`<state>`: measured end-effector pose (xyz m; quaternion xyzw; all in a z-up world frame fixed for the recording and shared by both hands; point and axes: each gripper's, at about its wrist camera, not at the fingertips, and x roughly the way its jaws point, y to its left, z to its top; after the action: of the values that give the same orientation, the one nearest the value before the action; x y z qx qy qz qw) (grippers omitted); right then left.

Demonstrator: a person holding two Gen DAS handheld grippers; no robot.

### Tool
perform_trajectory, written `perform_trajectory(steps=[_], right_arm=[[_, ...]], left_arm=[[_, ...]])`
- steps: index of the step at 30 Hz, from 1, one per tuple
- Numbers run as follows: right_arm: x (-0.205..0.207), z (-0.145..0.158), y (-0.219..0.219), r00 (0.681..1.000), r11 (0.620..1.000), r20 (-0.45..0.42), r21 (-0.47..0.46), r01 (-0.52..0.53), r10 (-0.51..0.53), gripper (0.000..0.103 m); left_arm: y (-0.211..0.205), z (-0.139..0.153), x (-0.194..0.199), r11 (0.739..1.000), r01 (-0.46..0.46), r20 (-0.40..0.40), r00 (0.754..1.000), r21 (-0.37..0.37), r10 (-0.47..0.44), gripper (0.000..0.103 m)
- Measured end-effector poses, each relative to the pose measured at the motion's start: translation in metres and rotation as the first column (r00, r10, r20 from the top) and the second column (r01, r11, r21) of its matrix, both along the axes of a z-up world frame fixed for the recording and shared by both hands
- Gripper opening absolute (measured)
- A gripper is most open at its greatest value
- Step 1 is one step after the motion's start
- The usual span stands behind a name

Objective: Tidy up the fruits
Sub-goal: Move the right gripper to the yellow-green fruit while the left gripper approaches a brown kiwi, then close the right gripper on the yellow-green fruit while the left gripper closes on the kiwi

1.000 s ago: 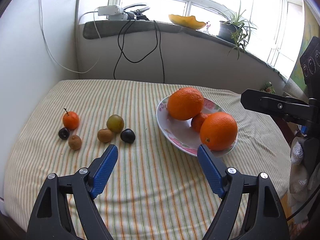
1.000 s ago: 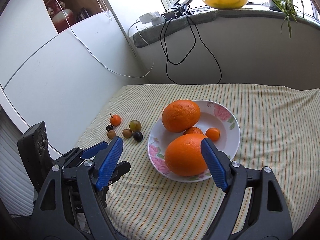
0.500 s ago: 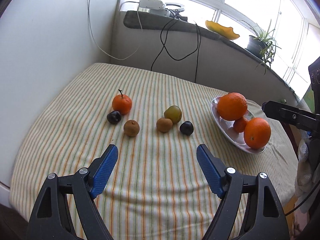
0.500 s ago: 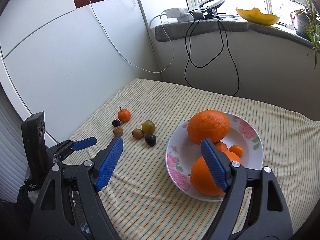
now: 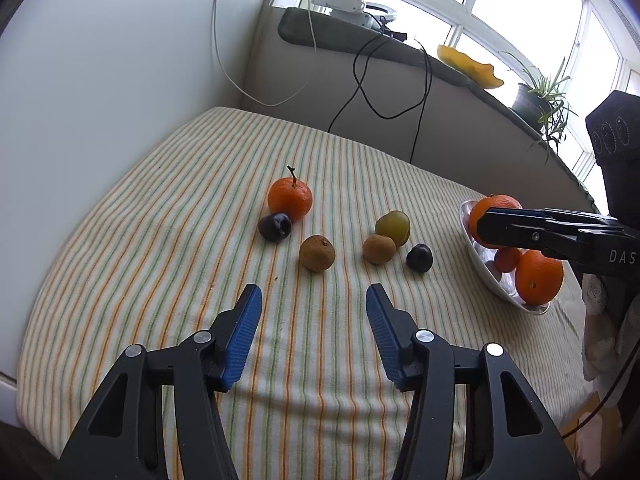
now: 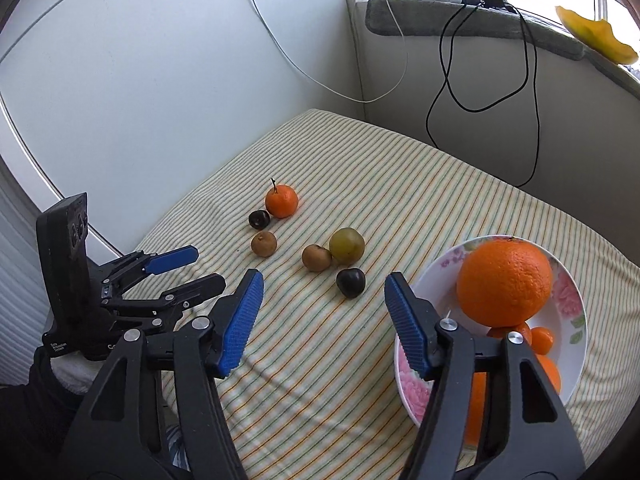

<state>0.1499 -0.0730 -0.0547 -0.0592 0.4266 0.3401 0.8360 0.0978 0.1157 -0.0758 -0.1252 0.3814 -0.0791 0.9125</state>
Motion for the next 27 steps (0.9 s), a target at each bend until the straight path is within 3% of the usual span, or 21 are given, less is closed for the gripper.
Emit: perform_trajectory(steps=[4,10,27], right_arm=[[0.016,-0.008,0.015,0.999,0.999,-0.039,-0.034,-0.017,0.016,0.048],[0.039,-0.02,0.039,0.996,0.993,-0.081,-0.115,-0.039,0.03,0.04],[0.082,-0.054,0.072,0.993,0.957,-0.119,-0.288,-0.045,0.01,0.038]], left_arm=[[0.0,-0.001,0.005,1.0,0.019,0.002,1.0,-0.007,-0.019,0.046],[-0.004,-0.001,0.018,0.999,0.04,-0.004,0.999,-0.001,-0.04,0.04],[-0.011,-0.015,0.051,0.996,0.085,-0.057,0.995,0.042,-0.082,0.036]])
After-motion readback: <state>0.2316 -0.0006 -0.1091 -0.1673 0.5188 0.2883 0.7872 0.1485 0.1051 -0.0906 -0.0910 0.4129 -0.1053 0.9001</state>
